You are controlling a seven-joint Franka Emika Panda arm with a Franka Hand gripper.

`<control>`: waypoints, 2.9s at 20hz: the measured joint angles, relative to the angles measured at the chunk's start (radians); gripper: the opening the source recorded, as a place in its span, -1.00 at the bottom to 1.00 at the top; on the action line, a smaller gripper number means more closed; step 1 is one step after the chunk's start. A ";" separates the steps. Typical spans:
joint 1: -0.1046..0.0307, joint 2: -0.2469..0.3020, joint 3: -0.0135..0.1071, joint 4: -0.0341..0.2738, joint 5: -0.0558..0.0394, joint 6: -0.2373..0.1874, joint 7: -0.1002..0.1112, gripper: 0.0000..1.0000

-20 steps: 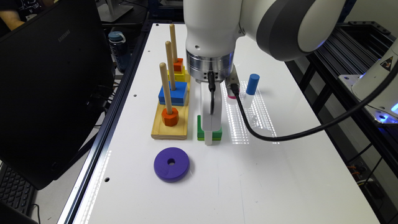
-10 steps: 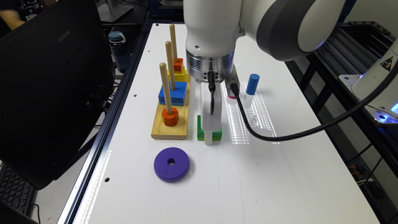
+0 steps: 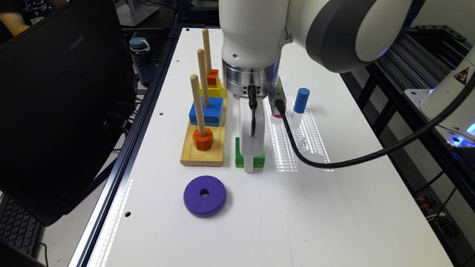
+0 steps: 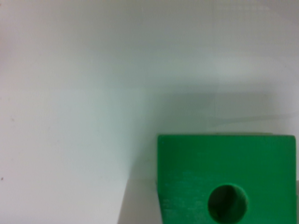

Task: Pick up green block.

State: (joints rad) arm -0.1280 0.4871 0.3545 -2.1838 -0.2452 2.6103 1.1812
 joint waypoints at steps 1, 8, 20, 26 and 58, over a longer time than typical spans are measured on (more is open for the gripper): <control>0.000 -0.002 0.000 0.000 0.0002 0.000 0.000 -1.00; 0.000 -0.009 0.002 0.000 0.0011 -0.003 0.000 -1.00; -0.014 -0.115 0.034 -0.014 0.0366 -0.085 -0.006 -1.00; -0.017 -0.128 0.036 -0.021 0.0403 -0.087 -0.006 -1.00; -0.045 -0.439 0.068 -0.023 0.2354 -0.358 -0.138 -1.00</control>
State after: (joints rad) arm -0.1728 0.0482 0.4227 -2.2069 -0.0098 2.2523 1.0435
